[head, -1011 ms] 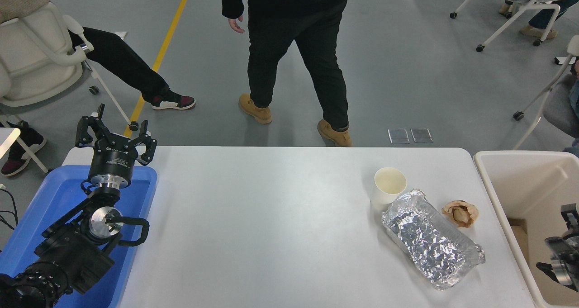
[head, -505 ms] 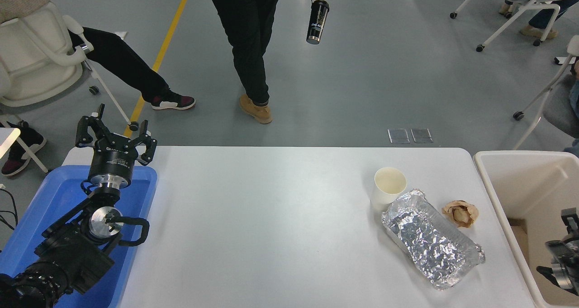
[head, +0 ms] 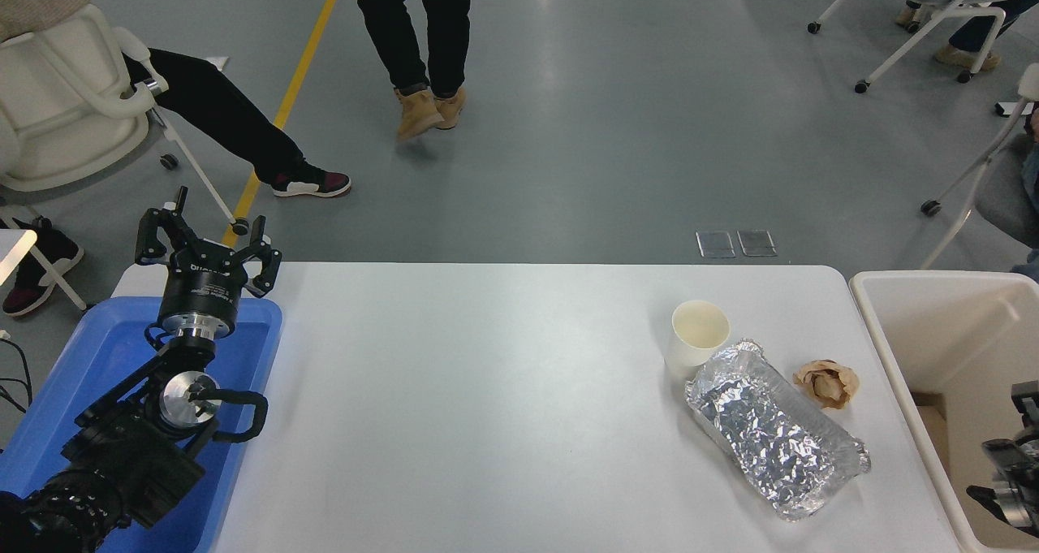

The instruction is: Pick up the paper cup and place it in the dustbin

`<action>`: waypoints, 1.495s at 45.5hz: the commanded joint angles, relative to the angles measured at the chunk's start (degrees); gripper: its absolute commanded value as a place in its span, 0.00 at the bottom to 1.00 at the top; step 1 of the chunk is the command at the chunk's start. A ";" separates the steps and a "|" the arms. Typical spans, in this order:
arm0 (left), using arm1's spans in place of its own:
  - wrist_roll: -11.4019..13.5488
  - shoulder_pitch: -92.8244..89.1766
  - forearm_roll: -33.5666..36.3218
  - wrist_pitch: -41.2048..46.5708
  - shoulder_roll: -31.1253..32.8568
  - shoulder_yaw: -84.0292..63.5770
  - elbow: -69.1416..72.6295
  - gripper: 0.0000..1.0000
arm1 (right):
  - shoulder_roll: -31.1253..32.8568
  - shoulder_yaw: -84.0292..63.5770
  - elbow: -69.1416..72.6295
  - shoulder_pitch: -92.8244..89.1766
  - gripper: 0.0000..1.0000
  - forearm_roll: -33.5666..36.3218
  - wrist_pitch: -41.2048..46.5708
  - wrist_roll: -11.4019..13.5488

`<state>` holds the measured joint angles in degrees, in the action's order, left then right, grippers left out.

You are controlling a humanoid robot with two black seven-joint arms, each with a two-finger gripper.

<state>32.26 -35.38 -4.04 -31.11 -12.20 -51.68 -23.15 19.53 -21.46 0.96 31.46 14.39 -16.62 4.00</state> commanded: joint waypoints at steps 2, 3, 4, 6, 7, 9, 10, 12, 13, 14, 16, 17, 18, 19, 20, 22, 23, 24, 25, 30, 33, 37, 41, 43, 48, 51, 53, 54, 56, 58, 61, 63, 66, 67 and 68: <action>0.00 -0.04 0.00 0.00 -0.02 0.00 0.04 0.99 | 4.98 -1.47 1.76 3.60 1.00 -2.17 0.89 -0.04; 0.00 -0.04 0.00 0.00 0.07 0.00 0.04 0.99 | 5.95 -2.09 2.37 4.39 1.00 -2.78 1.06 -0.04; 0.00 -0.04 0.00 0.00 0.07 0.00 -0.05 0.99 | 6.66 -2.88 3.25 5.27 1.00 -3.48 1.24 -0.04; 0.00 -0.04 0.00 0.00 -0.02 0.00 0.04 0.99 | 7.97 -4.89 4.83 7.38 1.00 -4.63 1.50 -0.04; 0.00 -0.04 0.00 0.00 -0.02 0.00 0.04 0.99 | 8.85 -6.12 5.62 8.61 1.00 -4.98 1.59 -0.04; 0.00 -0.04 0.00 0.00 -0.02 0.00 0.04 0.99 | 10.52 -8.93 7.46 11.07 1.00 -5.16 1.59 -0.04; 0.00 -0.04 0.00 0.00 -0.02 0.00 0.04 0.99 | 11.31 -10.25 8.34 12.30 1.00 -5.16 1.68 -0.04; 0.00 -0.04 0.00 0.00 -0.02 0.00 -0.05 0.99 | 13.07 -14.46 11.32 16.42 1.00 -5.16 1.68 -0.04; 0.00 0.05 0.00 0.00 -0.02 0.00 0.04 0.99 | 13.60 -15.96 12.38 18.10 1.00 -5.25 1.77 -0.04; 0.00 -0.04 0.00 0.00 -0.02 0.00 0.04 0.99 | 14.04 -17.37 13.35 19.51 1.00 -5.25 1.77 -0.04; 0.00 -0.04 0.00 0.00 -0.02 0.00 0.04 0.99 | 14.92 -20.53 15.37 22.76 1.00 -5.25 1.94 -0.04; 0.00 -0.04 0.00 0.00 -0.02 0.00 0.04 0.99 | 15.45 -22.20 16.51 24.42 1.00 -5.34 1.94 -0.04; 0.00 -0.04 0.00 0.00 -0.02 0.00 -0.05 0.99 | 16.24 -26.57 19.22 28.79 1.00 -5.68 1.94 -0.04; 0.00 -0.04 0.00 0.00 -0.02 0.00 -0.05 0.99 | 16.42 -28.35 20.29 30.75 1.00 -5.95 1.94 -0.04; 0.00 -0.04 0.00 0.00 -0.02 0.00 -0.05 0.99 | 16.59 -30.20 21.35 32.68 1.00 -6.30 1.94 -0.04; 0.00 0.05 0.00 0.00 -0.02 0.00 -0.05 0.99 | 16.60 -33.54 23.46 36.64 1.00 -6.83 1.94 -0.04; 0.00 -0.04 0.00 0.00 -0.02 0.00 -0.05 0.99 | 16.68 -35.21 24.69 38.49 1.00 -7.00 2.03 -0.04; 0.00 -0.04 0.00 0.00 -0.02 0.00 0.04 0.99 | 16.68 -36.62 26.00 40.42 1.00 -7.27 2.03 -0.04; 0.00 -0.04 0.00 0.00 -0.02 0.00 -0.05 0.99 | 16.86 -37.94 27.41 42.35 1.00 -7.44 2.03 -0.04; 0.00 -0.04 0.00 0.00 -0.02 0.00 -0.05 0.99 | 17.03 -42.60 33.83 51.84 1.00 -9.02 3.43 -0.04; 0.00 -0.04 0.00 0.00 -0.02 0.00 -0.05 0.99 | 16.77 -44.10 37.43 57.03 1.00 -10.60 5.72 -0.04; 0.00 -0.04 0.00 0.00 -0.02 0.00 -0.05 0.99 | 16.51 -44.46 42.97 63.19 1.00 -13.50 9.84 -0.04; 0.00 -0.04 0.00 0.00 -0.02 0.00 -0.05 0.99 | 16.16 -44.46 48.50 68.99 1.00 -16.32 14.33 -0.04; 0.00 -0.04 0.00 0.00 -0.02 0.00 0.04 0.99 | 15.81 -44.46 51.41 71.63 1.00 -17.20 16.26 -0.04; 0.00 -0.04 0.00 0.00 -0.02 0.00 0.04 0.99 | 15.02 -44.81 57.30 77.16 1.00 -17.64 20.48 -0.04; 0.00 -0.04 0.00 0.00 -0.02 0.00 -0.05 0.99 | 14.31 -45.51 60.37 80.24 1.00 -17.64 23.29 -0.04; 0.00 -0.04 0.00 0.00 -0.02 0.00 -0.05 0.99 | 13.96 -46.21 62.57 82.44 1.00 -17.55 25.31 -0.04; 0.00 -0.04 0.00 0.00 -0.02 0.00 0.04 0.99 | 13.87 -46.65 63.71 83.58 1.00 -17.55 26.37 -0.04; 0.00 -0.04 0.00 0.00 -0.02 0.00 0.04 0.99 | 13.61 -47.35 66.43 86.13 1.00 -17.55 28.65 -0.04; 0.00 -0.04 0.00 0.00 -0.02 0.00 0.04 0.99 | 13.43 -48.06 69.07 88.50 1.00 -17.55 31.20 -0.04; 0.00 -0.04 0.00 0.00 -0.02 0.00 -0.05 0.99 | 13.43 -48.67 73.20 92.10 1.00 -17.55 35.42 -0.04; 0.00 0.05 0.00 0.00 -0.02 0.00 -0.05 0.99 | 13.43 -49.02 75.84 94.74 1.00 -17.47 38.40 -0.04; 0.00 -0.04 0.00 0.00 -0.02 0.00 -0.05 0.99 | 13.43 -49.46 79.53 98.96 1.00 -17.38 42.80 -0.04; 0.00 -0.04 0.00 0.00 -0.02 0.00 -0.05 0.99 | 13.43 -49.64 80.76 100.28 1.00 -17.20 44.21 -0.04; 0.00 -0.04 0.00 0.00 -0.02 0.00 0.04 0.99 | 13.43 -49.73 81.91 101.68 1.00 -17.03 45.61 -0.04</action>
<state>32.25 -35.42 -4.05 -31.11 -12.22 -51.68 -23.15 33.44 -68.86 69.32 118.87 -2.67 15.03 3.94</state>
